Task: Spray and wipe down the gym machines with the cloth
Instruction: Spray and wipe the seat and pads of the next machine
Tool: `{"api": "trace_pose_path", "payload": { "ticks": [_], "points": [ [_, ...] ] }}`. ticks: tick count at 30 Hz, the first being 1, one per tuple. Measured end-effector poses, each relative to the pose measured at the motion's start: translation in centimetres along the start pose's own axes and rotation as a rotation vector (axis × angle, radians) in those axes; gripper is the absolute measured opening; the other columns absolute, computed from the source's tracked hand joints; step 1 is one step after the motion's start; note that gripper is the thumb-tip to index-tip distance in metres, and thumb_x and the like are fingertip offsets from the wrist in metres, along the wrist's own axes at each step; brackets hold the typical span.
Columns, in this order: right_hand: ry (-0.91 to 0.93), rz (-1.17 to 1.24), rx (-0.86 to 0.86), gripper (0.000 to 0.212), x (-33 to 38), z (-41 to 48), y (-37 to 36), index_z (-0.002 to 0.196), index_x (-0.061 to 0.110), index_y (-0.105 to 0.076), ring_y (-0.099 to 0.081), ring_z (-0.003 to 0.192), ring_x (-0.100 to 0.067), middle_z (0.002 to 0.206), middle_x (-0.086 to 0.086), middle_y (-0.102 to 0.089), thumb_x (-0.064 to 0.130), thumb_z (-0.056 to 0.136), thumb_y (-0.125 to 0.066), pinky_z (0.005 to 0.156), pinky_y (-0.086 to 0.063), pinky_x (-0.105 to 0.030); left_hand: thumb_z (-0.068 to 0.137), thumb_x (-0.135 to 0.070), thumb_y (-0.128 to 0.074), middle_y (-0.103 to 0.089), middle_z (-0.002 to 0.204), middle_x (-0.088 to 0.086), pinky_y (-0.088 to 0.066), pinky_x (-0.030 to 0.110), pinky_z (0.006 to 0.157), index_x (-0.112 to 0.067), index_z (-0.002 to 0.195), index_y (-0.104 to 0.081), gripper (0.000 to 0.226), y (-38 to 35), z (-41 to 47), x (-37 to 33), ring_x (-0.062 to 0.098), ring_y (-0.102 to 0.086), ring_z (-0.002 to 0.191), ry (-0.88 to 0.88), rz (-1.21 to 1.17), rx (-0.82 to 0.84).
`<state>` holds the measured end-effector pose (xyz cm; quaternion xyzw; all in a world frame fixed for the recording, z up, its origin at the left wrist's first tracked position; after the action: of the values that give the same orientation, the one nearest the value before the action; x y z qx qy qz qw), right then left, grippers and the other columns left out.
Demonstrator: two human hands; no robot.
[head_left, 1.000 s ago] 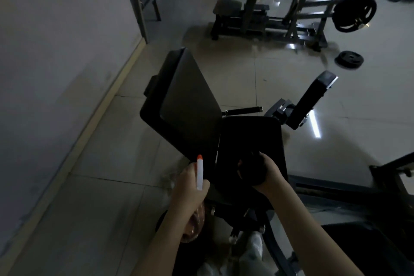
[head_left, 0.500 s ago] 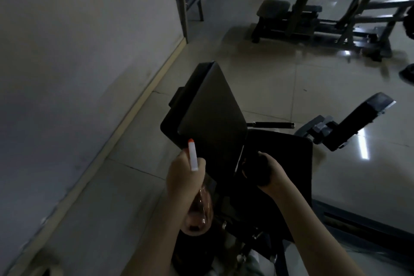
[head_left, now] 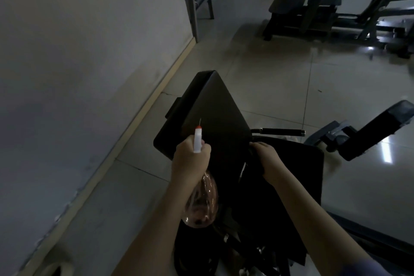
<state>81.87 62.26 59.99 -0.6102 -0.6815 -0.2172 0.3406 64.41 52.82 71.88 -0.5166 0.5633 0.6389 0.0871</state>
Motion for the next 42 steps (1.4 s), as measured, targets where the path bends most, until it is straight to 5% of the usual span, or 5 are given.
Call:
{"api": "trace_pose_path", "payload": {
  "ticks": [3,9,15,29,42],
  "points": [
    [0.035,-0.025,-0.007,0.033,1.2,0.8,0.0,0.126,0.003,-0.055,-0.062,0.081,-0.024,0.105,-0.016,-0.063,0.014,0.095,-0.051,0.059,-0.046,-0.030,0.094,-0.022,-0.045,-0.054,0.069,0.003,-0.044,0.023,0.058,-0.016,0.077,-0.052,0.020,-0.4,1.4,-0.8,0.012,-0.052,0.060,0.006,-0.001,0.019],
    [0.059,0.000,-0.023,0.027,2.0,1.4,1.0,0.120,0.003,-0.058,-0.061,0.074,-0.020,0.089,-0.010,-0.062,0.012,0.096,-0.049,0.057,-0.044,-0.027,0.094,-0.020,-0.048,-0.055,0.082,0.000,-0.040,0.018,0.059,-0.017,0.100,-0.052,0.007,-1.4,3.3,-2.6,0.008,-0.054,0.070,-0.017,0.019,0.065],
    [0.043,0.007,-0.025,0.031,1.4,2.2,2.1,0.125,0.003,-0.055,-0.063,0.080,-0.023,0.103,-0.016,-0.064,0.014,0.097,-0.048,0.061,-0.048,-0.030,0.095,-0.022,-0.046,-0.058,0.076,0.009,-0.046,0.023,0.063,-0.013,0.083,-0.056,0.019,-1.7,3.6,-2.5,0.017,-0.057,0.068,0.016,0.027,0.061],
    [0.065,0.001,-0.031,0.027,0.5,1.5,0.9,0.118,0.001,-0.060,-0.064,0.075,-0.022,0.092,-0.013,-0.065,0.012,0.095,-0.051,0.055,-0.046,-0.026,0.094,-0.020,-0.053,-0.060,0.099,0.002,-0.034,0.013,0.059,-0.018,0.114,-0.053,0.020,5.3,2.4,-3.4,0.001,-0.053,0.078,-0.139,0.270,0.061],
    [0.110,-0.008,-0.057,0.023,0.1,1.6,-1.1,0.113,0.004,-0.061,-0.064,0.081,-0.023,0.094,-0.012,-0.066,0.015,0.095,-0.051,0.063,-0.049,-0.029,0.092,-0.013,-0.052,-0.060,0.116,0.013,-0.039,0.020,0.073,-0.009,0.134,-0.049,0.042,8.1,3.2,-0.5,0.012,-0.052,0.096,-0.115,0.220,0.027]
  ]
}}
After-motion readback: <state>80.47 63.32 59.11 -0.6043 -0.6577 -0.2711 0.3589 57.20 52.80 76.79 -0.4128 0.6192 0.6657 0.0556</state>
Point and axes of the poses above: each hand's wrist, its own z-axis towards the middle knuckle, its own y-axis out of the back of the hand, x = y × z, the point moved 9 cm from there along z, towards the middle knuckle
